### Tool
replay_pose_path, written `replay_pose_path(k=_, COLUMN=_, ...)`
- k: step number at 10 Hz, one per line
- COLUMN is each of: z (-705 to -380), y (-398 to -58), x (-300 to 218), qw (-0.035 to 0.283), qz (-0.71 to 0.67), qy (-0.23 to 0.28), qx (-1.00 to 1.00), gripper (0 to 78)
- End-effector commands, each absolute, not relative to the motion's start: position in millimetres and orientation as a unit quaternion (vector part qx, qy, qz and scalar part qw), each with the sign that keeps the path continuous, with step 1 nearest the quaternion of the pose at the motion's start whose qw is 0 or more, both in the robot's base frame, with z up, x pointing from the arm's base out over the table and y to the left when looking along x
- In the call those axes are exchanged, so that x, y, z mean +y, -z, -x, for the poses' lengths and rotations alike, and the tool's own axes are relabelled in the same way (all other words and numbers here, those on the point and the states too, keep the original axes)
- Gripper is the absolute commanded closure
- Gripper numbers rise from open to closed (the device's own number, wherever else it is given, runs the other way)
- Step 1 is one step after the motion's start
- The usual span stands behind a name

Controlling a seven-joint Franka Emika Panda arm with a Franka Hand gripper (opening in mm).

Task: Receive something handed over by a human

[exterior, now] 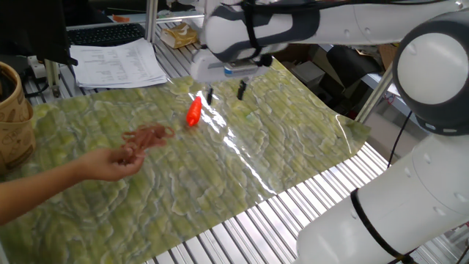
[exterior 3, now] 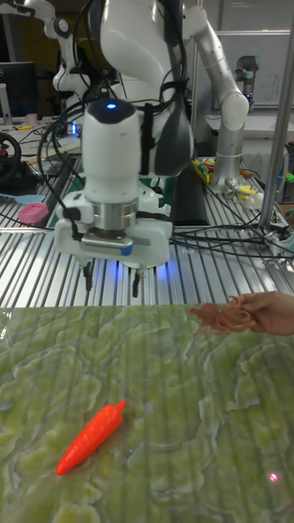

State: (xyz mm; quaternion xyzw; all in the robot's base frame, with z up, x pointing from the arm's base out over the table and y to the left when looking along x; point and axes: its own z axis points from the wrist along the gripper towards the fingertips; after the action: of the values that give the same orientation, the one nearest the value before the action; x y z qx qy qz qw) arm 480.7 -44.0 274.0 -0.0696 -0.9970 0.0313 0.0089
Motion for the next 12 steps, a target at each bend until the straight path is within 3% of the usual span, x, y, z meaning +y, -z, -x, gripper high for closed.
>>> replay_pose_path(k=1, z=-456, y=-247, x=-101, qw=0.011, qz=0.135, qy=-0.015, qx=-0.991, gripper=0.2)
replay_pose_path(k=7, z=-425, y=-235, x=-93, qw=-0.007, qz=0.187, qy=0.018, qx=-0.982, gripper=0.2)
replay_pose_path(k=9, z=-425, y=-235, x=-90, qw=-0.010, qz=0.236, qy=0.133, qx=-0.962, gripper=0.2)
replay_pose_path(k=12, z=-449, y=-248, x=-51, qw=-0.017, qz=0.274, qy=0.131, qx=-0.952, gripper=0.2)
